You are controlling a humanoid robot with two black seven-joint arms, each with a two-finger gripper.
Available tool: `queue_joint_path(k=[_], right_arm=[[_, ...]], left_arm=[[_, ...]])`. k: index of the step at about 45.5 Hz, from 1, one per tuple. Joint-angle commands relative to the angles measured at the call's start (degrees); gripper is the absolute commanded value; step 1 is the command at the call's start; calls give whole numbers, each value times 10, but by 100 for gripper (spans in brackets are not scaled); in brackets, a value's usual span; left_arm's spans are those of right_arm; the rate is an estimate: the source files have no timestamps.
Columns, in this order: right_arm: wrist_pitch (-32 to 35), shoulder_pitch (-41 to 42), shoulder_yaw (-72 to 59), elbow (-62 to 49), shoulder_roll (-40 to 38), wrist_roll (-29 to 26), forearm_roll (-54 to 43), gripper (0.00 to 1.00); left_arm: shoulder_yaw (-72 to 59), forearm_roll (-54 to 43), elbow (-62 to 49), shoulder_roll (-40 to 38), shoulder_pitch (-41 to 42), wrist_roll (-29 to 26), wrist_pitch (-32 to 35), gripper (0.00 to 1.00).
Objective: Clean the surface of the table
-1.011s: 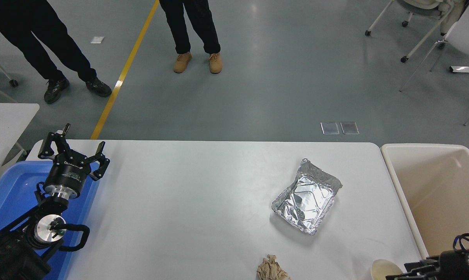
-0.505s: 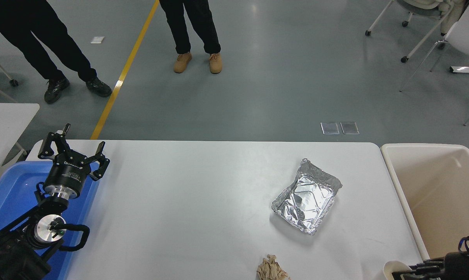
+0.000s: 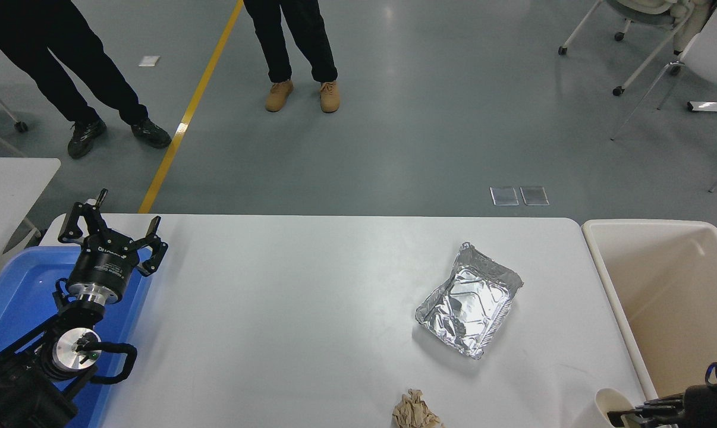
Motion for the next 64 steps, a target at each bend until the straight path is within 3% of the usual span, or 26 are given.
queue_joint_path(k=[1,13,32,50,64], right_arm=[[0,5,9,0,-9,4,4,0],[0,26,25,3,-24,18,42,0],[10,138,25,21,-45,31,130,0],[74,251,28,16,-49,30,227,0],[80,271,26,-43,-48,26,297,0]], left_arm=[[0,1,0,0,0,0,0,99],[0,1,0,0,0,0,0,99],[0,0,0,0,0,0,0,99],[0,1,0,0,0,0,0,99],[0,0,0,0,0,0,0,99]])
